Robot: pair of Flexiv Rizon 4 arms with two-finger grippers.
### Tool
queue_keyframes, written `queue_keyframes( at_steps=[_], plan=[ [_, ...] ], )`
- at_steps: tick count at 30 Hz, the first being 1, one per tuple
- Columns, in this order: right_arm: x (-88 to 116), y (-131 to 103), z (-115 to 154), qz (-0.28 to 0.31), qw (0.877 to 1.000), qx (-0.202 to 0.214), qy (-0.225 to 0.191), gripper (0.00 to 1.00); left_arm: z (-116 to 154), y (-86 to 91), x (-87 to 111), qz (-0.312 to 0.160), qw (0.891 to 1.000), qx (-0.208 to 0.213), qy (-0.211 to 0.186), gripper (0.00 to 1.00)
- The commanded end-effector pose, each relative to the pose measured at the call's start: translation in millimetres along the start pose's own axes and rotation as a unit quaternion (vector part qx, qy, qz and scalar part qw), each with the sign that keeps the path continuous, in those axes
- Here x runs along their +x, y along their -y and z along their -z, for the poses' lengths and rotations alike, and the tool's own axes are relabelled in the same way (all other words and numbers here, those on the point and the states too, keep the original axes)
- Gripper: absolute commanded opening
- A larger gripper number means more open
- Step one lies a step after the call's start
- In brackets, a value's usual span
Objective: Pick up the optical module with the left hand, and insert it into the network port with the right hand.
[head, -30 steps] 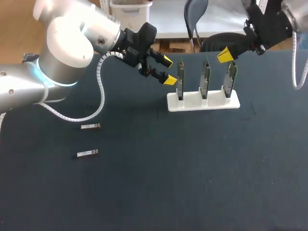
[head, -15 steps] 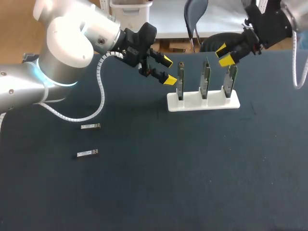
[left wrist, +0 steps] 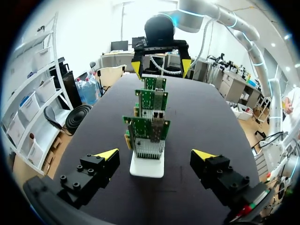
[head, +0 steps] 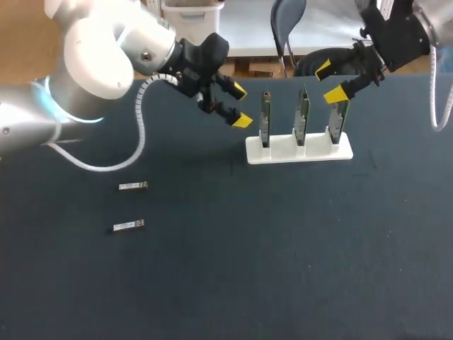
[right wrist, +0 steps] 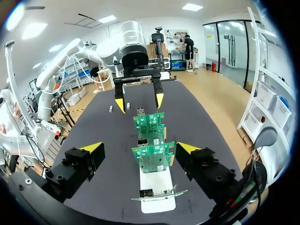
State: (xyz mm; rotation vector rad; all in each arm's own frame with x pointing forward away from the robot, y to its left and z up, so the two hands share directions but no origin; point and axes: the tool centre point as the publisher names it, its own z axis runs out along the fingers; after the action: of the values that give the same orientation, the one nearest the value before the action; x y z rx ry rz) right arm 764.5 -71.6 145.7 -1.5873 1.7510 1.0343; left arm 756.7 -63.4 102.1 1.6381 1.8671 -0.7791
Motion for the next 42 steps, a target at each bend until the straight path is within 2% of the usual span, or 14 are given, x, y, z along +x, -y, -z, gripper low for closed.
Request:
queue_keyframes(
  at_steps=[1, 7, 13, 17, 25, 32, 39, 42],
  plan=[
    [0.0, -0.9, -0.4, 0.000, 1.000, 0.002, 0.000, 1.00, 31.6, 25.2, 15.8, -0.002, 0.999, -0.027, -0.044, 1.00],
    [0.0, -0.9, -0.4, 0.000, 1.000, 0.002, 0.000, 1.00, 63.8, 40.3, 48.0, -0.008, 0.991, -0.055, -0.119, 1.00],
    [0.0, -0.9, -0.4, 0.000, 1.000, 0.002, 0.000, 1.00, 92.5, 55.7, 74.3, 0.002, 0.983, -0.094, -0.160, 1.00],
    [0.0, -0.9, -0.4, 0.000, 1.000, 0.002, 0.000, 1.00, 102.8, 67.1, 98.4, 0.013, 0.975, -0.113, -0.192, 1.00],
    [0.0, -0.9, -0.4, 0.000, 1.000, 0.002, 0.000, 1.00, 111.5, 86.7, 148.6, 0.026, 0.952, -0.138, -0.271, 1.00],
    [0.0, -0.9, -0.4, 0.000, 1.000, 0.002, 0.000, 1.00, 113.1, 91.3, 178.5, 0.040, 0.943, -0.147, -0.297, 1.00],
    [0.0, -0.9, -0.4, 0.000, 1.000, 0.002, 0.000, 1.00, 113.9, 92.0, 200.9, 0.025, 0.932, -0.127, -0.338, 1.00],
    [0.0, -0.9, -0.4, 0.000, 1.000, 0.002, 0.000, 1.00, 116.2, 91.2, 207.0, 0.021, 0.931, -0.113, -0.346, 1.00]
  ],
)
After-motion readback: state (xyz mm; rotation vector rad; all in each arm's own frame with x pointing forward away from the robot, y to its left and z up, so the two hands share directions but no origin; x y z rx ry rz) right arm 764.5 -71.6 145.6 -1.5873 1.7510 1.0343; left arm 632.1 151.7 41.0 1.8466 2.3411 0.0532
